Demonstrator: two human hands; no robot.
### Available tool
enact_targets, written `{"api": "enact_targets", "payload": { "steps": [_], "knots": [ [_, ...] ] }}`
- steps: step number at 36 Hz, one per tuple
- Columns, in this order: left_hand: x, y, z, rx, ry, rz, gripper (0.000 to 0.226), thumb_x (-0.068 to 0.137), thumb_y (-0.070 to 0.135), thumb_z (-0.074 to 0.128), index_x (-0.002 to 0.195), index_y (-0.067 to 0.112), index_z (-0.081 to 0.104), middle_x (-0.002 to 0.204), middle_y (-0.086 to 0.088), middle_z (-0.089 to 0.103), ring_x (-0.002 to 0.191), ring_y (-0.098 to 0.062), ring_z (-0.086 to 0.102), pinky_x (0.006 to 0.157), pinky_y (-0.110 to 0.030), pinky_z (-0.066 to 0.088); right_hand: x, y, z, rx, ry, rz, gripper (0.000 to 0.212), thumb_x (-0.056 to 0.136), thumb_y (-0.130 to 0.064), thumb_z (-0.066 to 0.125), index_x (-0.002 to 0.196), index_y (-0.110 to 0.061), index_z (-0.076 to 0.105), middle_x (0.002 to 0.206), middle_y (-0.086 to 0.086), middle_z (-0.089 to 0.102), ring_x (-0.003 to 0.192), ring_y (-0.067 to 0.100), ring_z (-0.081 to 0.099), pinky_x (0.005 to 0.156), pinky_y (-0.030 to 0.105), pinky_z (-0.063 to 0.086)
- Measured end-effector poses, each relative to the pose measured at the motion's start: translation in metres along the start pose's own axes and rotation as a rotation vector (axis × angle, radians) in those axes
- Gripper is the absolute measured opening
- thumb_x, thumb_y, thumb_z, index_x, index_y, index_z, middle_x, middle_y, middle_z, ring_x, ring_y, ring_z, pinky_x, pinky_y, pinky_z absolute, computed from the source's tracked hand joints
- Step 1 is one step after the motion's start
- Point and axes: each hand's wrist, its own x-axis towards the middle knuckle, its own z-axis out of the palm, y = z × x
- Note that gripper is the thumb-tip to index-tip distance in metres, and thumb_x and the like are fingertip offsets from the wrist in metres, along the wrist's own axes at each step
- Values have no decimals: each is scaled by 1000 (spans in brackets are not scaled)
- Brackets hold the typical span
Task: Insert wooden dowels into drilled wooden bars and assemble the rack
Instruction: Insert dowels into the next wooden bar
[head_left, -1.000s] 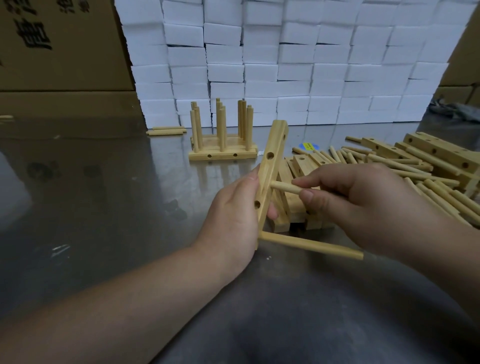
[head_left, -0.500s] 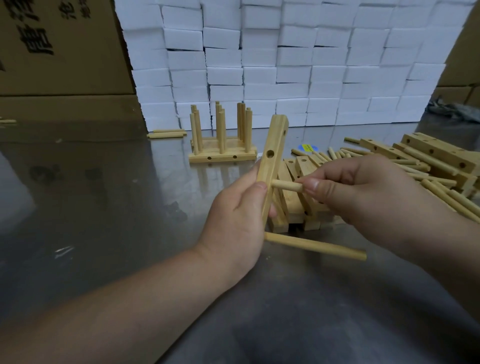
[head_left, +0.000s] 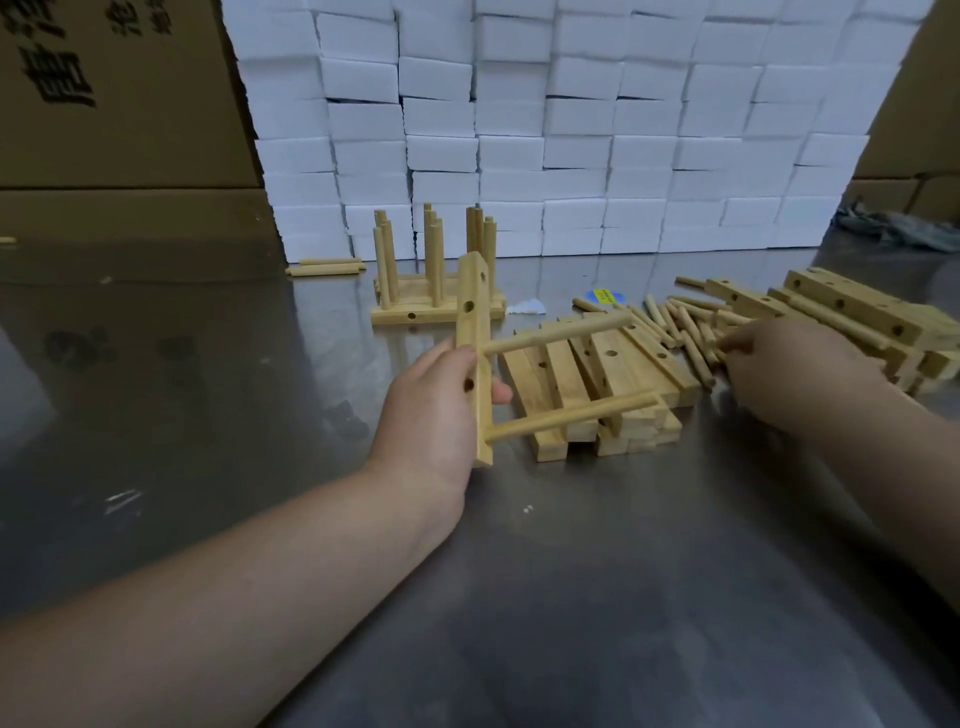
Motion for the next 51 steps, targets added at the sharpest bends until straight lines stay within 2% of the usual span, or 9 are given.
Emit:
{"api": "enact_targets", "payload": {
  "steps": [7,12,19,25,30,35,41,45,51],
  "knots": [
    [6,8,-3,6,-92,-121,27,96,29,43,80,26,64,52,7,63,71,-15,52,65,-30,37,4,6,12,-82,36,35,28,89,-19,49,112,-28,62,96,6,57,68,20,46,56,28,41],
    [17,11,-13,114,-62,23,26,97,25,42,84,31,64,53,9,63,67,-10,56,60,-29,37,0,0,17,-161,70,79,22,89,-21,51,108,-21,62,93,7,57,74,22,46,60,29,37],
    [21,7,-16,32,27,-14,28,97,23,41,78,26,62,50,7,62,59,-12,50,52,-27,31,-3,-6,19,-183,66,127,26,89,-17,48,64,-13,40,67,6,44,60,20,42,65,34,40],
    [22,7,-15,22,10,8,29,97,21,41,78,26,63,50,7,61,57,-12,48,53,-27,31,-2,-5,20,-256,67,104,22,88,-12,43,67,-14,46,69,6,49,61,21,43,72,36,38],
    [20,6,-16,55,-30,37,27,97,20,41,84,25,64,52,7,62,57,-9,50,56,-30,34,1,-7,21,-375,86,56,10,88,-17,45,80,-15,50,88,9,57,91,28,54,91,42,36],
    [20,5,-17,76,-51,49,27,97,21,40,83,24,63,52,8,61,50,-2,52,55,-28,35,8,-1,18,-334,41,20,27,93,-21,43,67,-15,47,67,3,49,60,18,44,68,33,35],
    [19,4,-16,72,-55,57,24,97,22,41,90,28,64,52,8,62,50,-2,52,56,-28,36,7,-2,5,-352,-56,24,19,88,-12,47,69,-14,45,67,4,47,63,18,43,96,45,42],
    [19,4,-15,70,-50,60,25,97,22,42,88,28,64,52,7,61,57,-8,52,57,-29,37,7,-1,5,-346,-16,-6,21,90,-17,45,70,-14,48,69,4,52,61,18,46,83,39,42],
    [19,4,-15,79,-63,70,24,97,21,42,90,30,64,53,7,61,60,-10,52,58,-29,37,11,1,13,-307,-24,-122,23,94,-25,38,106,-21,57,103,5,58,93,25,55,81,38,44]
  ]
}}
